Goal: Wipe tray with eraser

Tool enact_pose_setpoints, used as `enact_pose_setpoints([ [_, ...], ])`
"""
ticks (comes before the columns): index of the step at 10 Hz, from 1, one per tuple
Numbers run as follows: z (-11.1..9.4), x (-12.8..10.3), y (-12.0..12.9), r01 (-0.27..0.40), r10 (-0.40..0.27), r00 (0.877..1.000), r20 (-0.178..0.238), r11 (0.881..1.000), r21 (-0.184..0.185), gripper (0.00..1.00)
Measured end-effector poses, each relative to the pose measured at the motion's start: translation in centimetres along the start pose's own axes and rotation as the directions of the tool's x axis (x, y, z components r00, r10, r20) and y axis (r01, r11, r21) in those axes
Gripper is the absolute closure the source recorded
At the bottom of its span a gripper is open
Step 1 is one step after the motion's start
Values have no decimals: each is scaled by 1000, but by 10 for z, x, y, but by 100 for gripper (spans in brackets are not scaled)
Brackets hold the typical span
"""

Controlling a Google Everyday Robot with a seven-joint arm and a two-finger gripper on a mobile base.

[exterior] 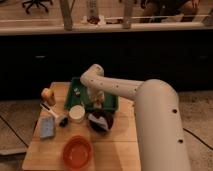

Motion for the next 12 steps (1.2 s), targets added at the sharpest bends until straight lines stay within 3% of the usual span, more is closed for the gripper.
enact_pose_setpoints([
  [3,-4,6,30,-52,52,999,-5,998,-37,100],
  [5,-6,35,54,-106,104,994,-30,993,-60,100],
  [7,-10,57,58,-116,113,992,-50,991,-60,100],
  [9,-14,64,46,-101,97,993,-61,993,-56,100],
  [12,-17,70,3,-32,29,998,-63,999,-41,100],
])
